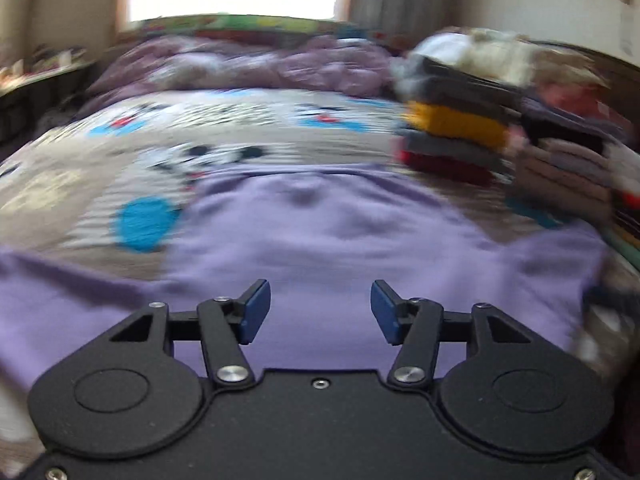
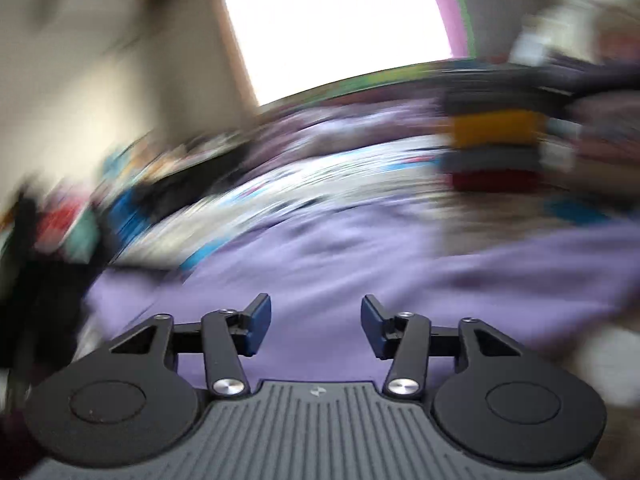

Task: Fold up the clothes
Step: 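Fold the grasped edge over with both grippers and release it, then grasp the lavender sleeve cuff with the left gripper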

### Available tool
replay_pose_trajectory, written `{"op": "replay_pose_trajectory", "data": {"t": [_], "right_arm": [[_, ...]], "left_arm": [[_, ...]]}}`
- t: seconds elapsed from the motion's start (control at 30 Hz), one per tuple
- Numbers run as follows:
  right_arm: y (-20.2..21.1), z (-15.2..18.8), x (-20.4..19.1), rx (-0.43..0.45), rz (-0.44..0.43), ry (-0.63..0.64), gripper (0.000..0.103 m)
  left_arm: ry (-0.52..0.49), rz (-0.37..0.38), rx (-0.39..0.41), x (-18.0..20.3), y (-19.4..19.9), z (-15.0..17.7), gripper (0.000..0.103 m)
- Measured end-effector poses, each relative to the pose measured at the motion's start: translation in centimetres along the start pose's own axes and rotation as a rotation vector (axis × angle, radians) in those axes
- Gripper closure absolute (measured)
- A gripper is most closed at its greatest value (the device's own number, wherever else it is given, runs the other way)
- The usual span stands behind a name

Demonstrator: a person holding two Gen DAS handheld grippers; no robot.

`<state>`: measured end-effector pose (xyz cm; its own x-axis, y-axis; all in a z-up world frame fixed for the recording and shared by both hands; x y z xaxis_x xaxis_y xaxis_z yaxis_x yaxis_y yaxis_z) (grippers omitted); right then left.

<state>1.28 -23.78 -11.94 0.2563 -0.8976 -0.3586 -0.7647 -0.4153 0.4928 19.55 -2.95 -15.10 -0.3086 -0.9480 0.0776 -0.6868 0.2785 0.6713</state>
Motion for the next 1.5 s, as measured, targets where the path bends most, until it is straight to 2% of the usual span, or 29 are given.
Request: {"op": "replay_pose_trajectory", "data": {"t": [0.1,0.2,0.3,0.43,0.57,0.6,0.63,0.67,0.7,0.73,0.77,0.8,0.83,0.97,1.07,1.1,1.13,1.2,1.27,1.33,1.5], "right_arm": [[2.4,-1.4,8.2,0.084,0.098,-0.245,0.051],[4.6,-1.8,15.5,0.169,0.217,-0.436,0.051],[5.2,-1.7,21.5,0.188,0.298,-0.57,0.04],[4.4,-2.0,27.0,0.185,0.342,-0.679,0.036],[2.8,-2.4,30.2,0.152,0.294,-0.745,0.035],[2.3,-2.9,30.5,0.155,0.275,-0.731,0.035],[1.5,-3.4,30.6,0.146,0.244,-0.711,0.044],[0.6,-3.8,30.9,0.117,0.223,-0.689,0.071],[0.1,-3.7,31.2,0.094,0.243,-0.668,0.079],[0.2,-3.6,31.6,0.101,0.273,-0.661,0.083],[0.7,-3.1,32.2,0.122,0.295,-0.681,0.098],[1.2,-2.5,32.9,0.14,0.313,-0.711,0.1],[1.3,-2.0,33.2,0.159,0.29,-0.734,0.1],[1.0,-2.0,33.0,0.17,0.27,-0.723,0.096],[2.1,-1.9,32.9,0.205,0.258,-0.749,0.089],[2.4,-2.0,32.9,0.207,0.262,-0.748,0.088],[2.8,-1.9,32.6,0.213,0.256,-0.753,0.084],[3.5,-1.6,31.7,0.221,0.229,-0.757,0.075],[4.2,-1.2,30.4,0.223,0.202,-0.75,0.055],[4.9,-0.7,28.7,0.218,0.183,-0.733,0.049],[4.3,0.5,25.5,0.169,0.1,-0.748,0.048]], "left_arm": [[-0.1,0.069,0.017,6.3,-1.2,-0.1,0.048],[-0.17,0.129,0.02,11.8,-2.6,-0.3,0.053],[-0.206,0.161,0.01,15.4,-4.3,-0.6,0.06],[-0.214,0.18,0.016,18.6,-6.1,-0.9,0.062],[-0.198,0.179,-0.049,19.7,-8.6,0.5,0.062],[-0.209,0.178,-0.088,20.1,-9.6,1.3,0.062],[-0.233,0.165,-0.113,20.4,-10.3,2.1,0.062],[-0.251,0.151,-0.099,20.6,-10.4,2.2,0.062],[-0.251,0.146,-0.098,20.6,-10.4,2.3,0.062],[-0.244,0.146,-0.106,20.6,-10.3,2.2,0.062],[-0.238,0.148,-0.115,20.6,-10.2,2.1,0.062],[-0.235,0.15,-0.119,20.5,-10.2,2.2,0.062],[-0.234,0.15,-0.116,20.5,-10.1,2.2,0.062],[-0.22,0.145,-0.086,20.7,-9.7,2.7,0.061],[-0.234,0.172,-0.096,21.3,-8.5,3.3,0.053],[-0.25,0.186,-0.102,21.5,-8.0,3.7,0.04],[-0.268,0.196,-0.108,21.6,-7.5,4.2,0.037],[-0.31,0.195,-0.108,21.5,-6.4,5.2,0.037],[-0.352,0.194,-0.106,21.4,-5.4,6.1,0.037],[-0.383,0.187,-0.101,21.2,-4.6,6.4,0.037],[-0.411,0.166,-0.105,21.0,-3.6,6.6,0.037]]}}
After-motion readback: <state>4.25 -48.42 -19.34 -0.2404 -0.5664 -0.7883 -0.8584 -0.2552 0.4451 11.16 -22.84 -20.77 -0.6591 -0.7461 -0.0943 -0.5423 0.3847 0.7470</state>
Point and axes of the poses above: each gripper's, at about its wrist camera, not at the fingertips, and y roughly against the way its jaws point, x to its right, z to its underside, the point moved 10 cm from there along -y, roughly the way its jaws point, and after that the axes turned 12 degrees about -x, right-handed, at the moved point
